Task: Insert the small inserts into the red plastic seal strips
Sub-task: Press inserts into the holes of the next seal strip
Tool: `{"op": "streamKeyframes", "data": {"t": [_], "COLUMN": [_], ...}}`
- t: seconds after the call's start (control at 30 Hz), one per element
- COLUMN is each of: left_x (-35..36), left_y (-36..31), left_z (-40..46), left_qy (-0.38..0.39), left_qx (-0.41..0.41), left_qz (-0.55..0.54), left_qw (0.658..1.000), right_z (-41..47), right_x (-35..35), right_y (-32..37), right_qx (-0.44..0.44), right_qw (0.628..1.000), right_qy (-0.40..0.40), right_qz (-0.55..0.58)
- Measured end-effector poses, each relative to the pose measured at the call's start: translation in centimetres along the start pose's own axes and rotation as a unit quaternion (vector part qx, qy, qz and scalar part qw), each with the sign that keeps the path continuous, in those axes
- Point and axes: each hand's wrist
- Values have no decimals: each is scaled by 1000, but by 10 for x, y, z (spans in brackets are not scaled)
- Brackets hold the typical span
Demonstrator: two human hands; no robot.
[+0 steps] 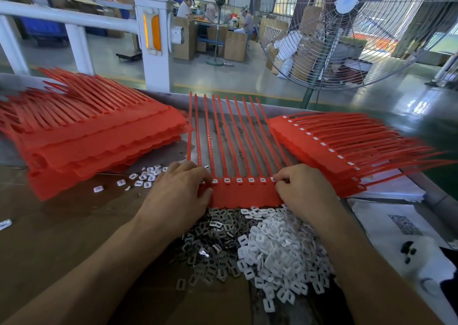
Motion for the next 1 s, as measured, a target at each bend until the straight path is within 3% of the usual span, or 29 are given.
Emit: {"op": "streamKeyframes", "data": {"t": [0.2, 0.3, 0.47, 0.8, 1.0], "left_x": [0, 0, 0, -1, -1], "left_y": [-1, -1, -1, -1, -1], "left_z": [0, 0, -1, -1, -1], "left_qy": [1, -1, -1, 0, 2], "left_qx": [-1, -1, 1, 1, 1], "left_qz": [2, -1, 5, 0, 1], "left_qw": [1000, 1000, 1000, 1000, 1000], "right_z": [1, 3, 1, -4, -12], "right_x": [-1, 1, -5, -12, -26], "right_y": [15, 19, 2, -17, -12], "right_qx": [-44, -54, -13, -42, -117], "right_qw": [979, 972, 996, 996, 972], "right_qy": [25, 22, 58, 69, 173], "right_qz": [-198, -229, -70, 38, 110]}}
Point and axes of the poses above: each hand's wrist, its own z-axis towards the middle knuckle, its own x-axis out of the palm, y = z × x, and after that the axes turned 2 degrees about y, right-handed
